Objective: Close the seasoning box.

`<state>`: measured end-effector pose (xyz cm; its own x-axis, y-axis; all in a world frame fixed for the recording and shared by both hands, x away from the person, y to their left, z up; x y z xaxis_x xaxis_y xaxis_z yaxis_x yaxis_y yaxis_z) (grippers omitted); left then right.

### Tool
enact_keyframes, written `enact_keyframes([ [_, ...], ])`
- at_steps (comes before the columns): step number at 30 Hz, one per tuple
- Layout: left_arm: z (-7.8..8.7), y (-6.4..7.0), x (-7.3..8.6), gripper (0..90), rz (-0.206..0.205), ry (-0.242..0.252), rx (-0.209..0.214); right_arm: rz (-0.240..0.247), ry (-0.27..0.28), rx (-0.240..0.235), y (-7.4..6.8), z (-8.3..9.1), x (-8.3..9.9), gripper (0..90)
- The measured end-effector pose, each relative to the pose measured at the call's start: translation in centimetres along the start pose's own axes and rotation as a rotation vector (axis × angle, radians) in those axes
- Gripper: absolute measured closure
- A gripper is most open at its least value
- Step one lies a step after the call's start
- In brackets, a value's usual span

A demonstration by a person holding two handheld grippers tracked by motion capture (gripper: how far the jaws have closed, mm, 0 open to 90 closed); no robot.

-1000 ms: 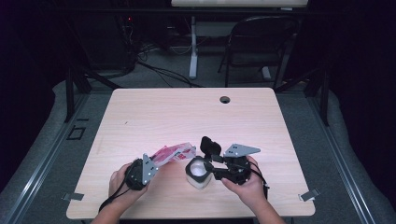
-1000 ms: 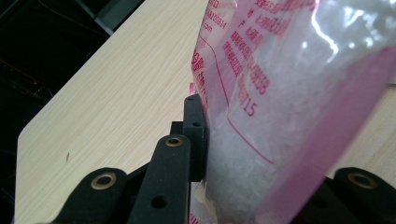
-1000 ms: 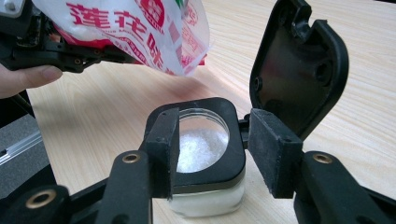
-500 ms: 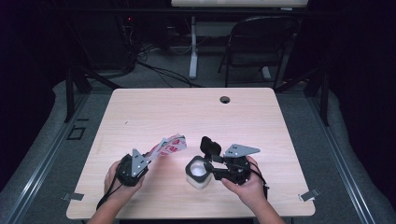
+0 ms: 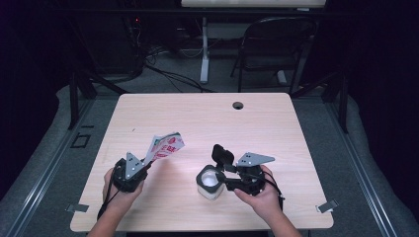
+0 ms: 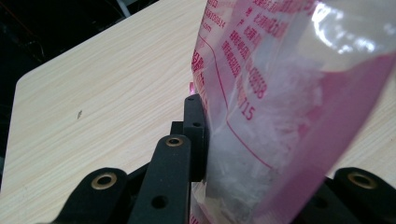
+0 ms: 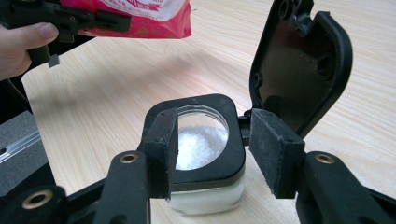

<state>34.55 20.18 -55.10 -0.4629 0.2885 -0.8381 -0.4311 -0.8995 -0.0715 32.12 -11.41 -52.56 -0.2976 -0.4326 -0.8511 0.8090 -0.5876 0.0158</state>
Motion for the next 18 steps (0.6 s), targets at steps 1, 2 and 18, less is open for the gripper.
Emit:
enact_keyframes([
  [1,0.0,-0.2,0.0,81.0,0.018,-0.001,0.001,-0.001,0.001,0.000,0.0,0.0,0.0,52.7],
  [2,0.0,-0.4,0.0,81.0,0.026,0.000,0.003,-0.002,0.000,0.000,0.0,0.0,0.0,52.7],
  [18,0.0,-2.5,0.5,81.3,0.130,0.000,-0.010,-0.003,-0.004,-0.001,0.0,-0.1,0.1,52.4],
])
Point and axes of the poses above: each handheld gripper's, and its own axes: z roughly backward along the jaws, x roughly out of its underside, y roughly to its right, the point moved 5 cm from there along -z, roughly forward along the jaws, and after that the axes turned 12 degrees about z, right-handed, at the moved point
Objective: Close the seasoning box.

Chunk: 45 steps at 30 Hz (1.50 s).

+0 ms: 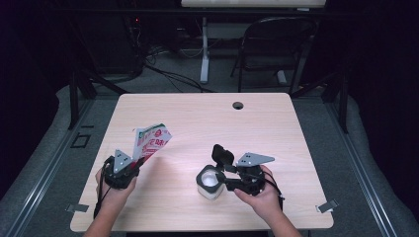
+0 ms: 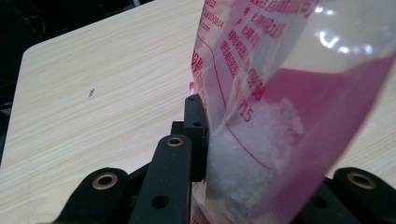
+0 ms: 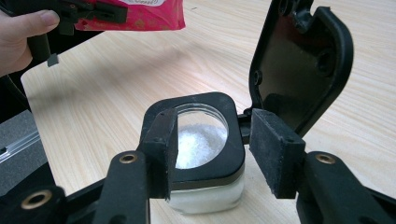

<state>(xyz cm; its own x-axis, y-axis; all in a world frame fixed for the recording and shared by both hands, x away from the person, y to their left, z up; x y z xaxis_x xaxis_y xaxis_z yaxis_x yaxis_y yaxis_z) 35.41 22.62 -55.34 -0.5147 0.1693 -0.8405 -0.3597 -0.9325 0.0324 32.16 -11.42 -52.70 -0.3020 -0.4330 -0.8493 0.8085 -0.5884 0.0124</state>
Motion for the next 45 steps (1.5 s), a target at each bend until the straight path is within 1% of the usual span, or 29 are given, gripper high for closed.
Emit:
enact_keyframes([
  [9,-0.3,-0.8,0.3,81.4,0.035,-0.007,-0.010,0.000,-0.002,0.001,0.0,0.0,0.0,52.2],
  [15,-0.6,-1.5,0.7,81.4,0.054,-0.021,-0.019,0.000,-0.003,0.001,0.0,0.0,0.0,52.1],
  [17,-0.7,-1.7,0.8,81.4,0.053,-0.025,-0.025,0.001,-0.003,0.001,0.0,-0.1,0.0,52.1],
  [24,-1.1,-2.3,1.2,81.3,0.081,-0.034,-0.041,0.002,-0.006,0.000,0.0,-0.1,0.1,52.1],
  [25,-1.2,-2.5,1.4,81.4,0.083,-0.044,-0.042,0.002,-0.006,0.000,0.0,-0.1,0.1,52.1],
  [27,-1.3,-2.7,1.5,81.4,0.092,-0.045,-0.049,0.002,-0.006,-0.001,0.0,-0.1,0.1,52.1],
  [28,-1.3,-2.8,1.6,81.4,0.094,-0.056,-0.050,0.002,-0.006,-0.001,-0.1,-0.1,0.1,52.1],
  [29,-1.5,-2.9,1.7,81.4,0.101,-0.051,-0.050,0.002,-0.006,-0.001,-0.1,-0.1,0.1,52.0],
  [34,-1.9,-3.1,2.1,81.3,0.110,-0.072,-0.058,0.005,-0.012,0.001,-0.1,-0.2,0.1,52.0],
  [38,-2.1,-3.4,2.3,80.7,0.132,-0.085,-0.061,0.004,-0.012,0.000,-0.1,-0.2,0.1,52.0],
  [43,-2.1,-3.9,2.6,78.2,0.190,-0.097,-0.047,0.003,-0.012,-0.002,-0.1,-0.2,0.1,51.8],
  [45,-2.1,-4.1,2.7,77.0,0.219,-0.092,-0.033,0.003,-0.012,-0.002,-0.1,-0.2,0.1,51.8],
])
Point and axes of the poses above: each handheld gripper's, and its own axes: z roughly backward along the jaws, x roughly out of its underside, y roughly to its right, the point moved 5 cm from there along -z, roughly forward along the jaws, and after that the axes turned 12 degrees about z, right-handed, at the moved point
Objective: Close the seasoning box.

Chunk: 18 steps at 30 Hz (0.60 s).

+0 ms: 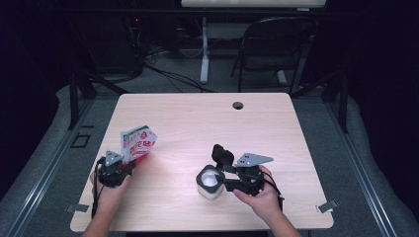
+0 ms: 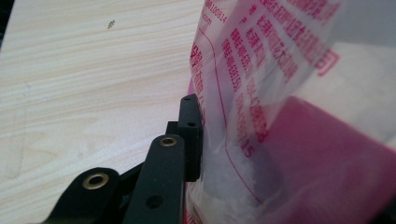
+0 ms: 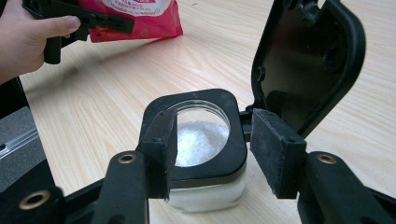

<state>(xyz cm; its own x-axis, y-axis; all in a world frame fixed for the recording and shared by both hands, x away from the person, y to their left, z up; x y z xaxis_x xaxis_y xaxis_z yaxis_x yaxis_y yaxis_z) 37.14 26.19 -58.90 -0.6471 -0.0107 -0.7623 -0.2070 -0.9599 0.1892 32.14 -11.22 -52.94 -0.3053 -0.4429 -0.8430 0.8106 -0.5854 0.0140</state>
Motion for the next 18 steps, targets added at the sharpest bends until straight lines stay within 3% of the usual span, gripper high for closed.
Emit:
enact_keyframes([
  [8,-0.10,0.01,0.26,71.1,0.026,-0.016,0.028,0.000,0.005,0.001,-0.02,-0.09,-0.01,51.6],
  [13,-0.28,0.29,0.35,62.8,0.016,-0.014,0.047,0.002,0.001,0.001,0.00,-0.05,-0.01,51.6],
  [18,-0.35,0.34,0.37,51.4,0.014,0.002,0.038,0.001,0.002,0.000,0.00,-0.04,-0.01,51.5],
])
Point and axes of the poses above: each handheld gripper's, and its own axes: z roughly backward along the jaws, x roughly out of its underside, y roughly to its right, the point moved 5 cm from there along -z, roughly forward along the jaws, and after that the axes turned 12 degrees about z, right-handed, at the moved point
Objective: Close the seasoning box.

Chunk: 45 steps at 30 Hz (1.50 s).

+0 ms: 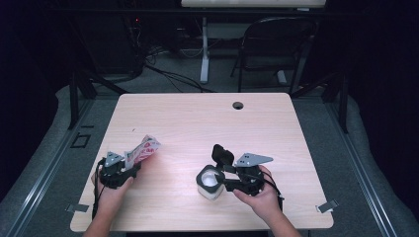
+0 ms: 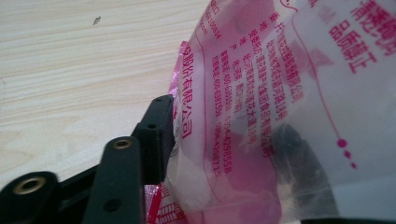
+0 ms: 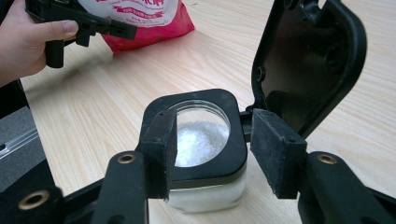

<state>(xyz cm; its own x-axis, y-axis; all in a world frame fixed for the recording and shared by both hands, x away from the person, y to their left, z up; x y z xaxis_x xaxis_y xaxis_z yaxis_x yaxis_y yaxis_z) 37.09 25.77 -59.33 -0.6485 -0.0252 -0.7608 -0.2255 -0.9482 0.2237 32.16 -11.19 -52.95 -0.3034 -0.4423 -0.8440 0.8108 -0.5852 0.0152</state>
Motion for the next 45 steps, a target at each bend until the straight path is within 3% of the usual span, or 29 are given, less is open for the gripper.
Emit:
enact_keyframes([
  [4,0.1,-0.1,-0.1,48.6,0.008,0.020,-0.002,0.000,-0.001,0.002,0.0,0.0,0.0,51.1],
  [10,0.5,0.2,-0.4,42.9,0.024,0.026,0.045,0.002,-0.005,0.002,0.0,0.0,0.0,50.9],
  [20,1.3,1.8,-0.9,37.2,-0.039,0.042,0.079,0.002,-0.001,0.006,0.0,0.0,0.0,50.4],
  [45,2.0,5.9,-1.1,35.9,-0.100,0.008,0.139,-0.015,0.018,0.011,0.0,0.4,-0.4,49.9],
])
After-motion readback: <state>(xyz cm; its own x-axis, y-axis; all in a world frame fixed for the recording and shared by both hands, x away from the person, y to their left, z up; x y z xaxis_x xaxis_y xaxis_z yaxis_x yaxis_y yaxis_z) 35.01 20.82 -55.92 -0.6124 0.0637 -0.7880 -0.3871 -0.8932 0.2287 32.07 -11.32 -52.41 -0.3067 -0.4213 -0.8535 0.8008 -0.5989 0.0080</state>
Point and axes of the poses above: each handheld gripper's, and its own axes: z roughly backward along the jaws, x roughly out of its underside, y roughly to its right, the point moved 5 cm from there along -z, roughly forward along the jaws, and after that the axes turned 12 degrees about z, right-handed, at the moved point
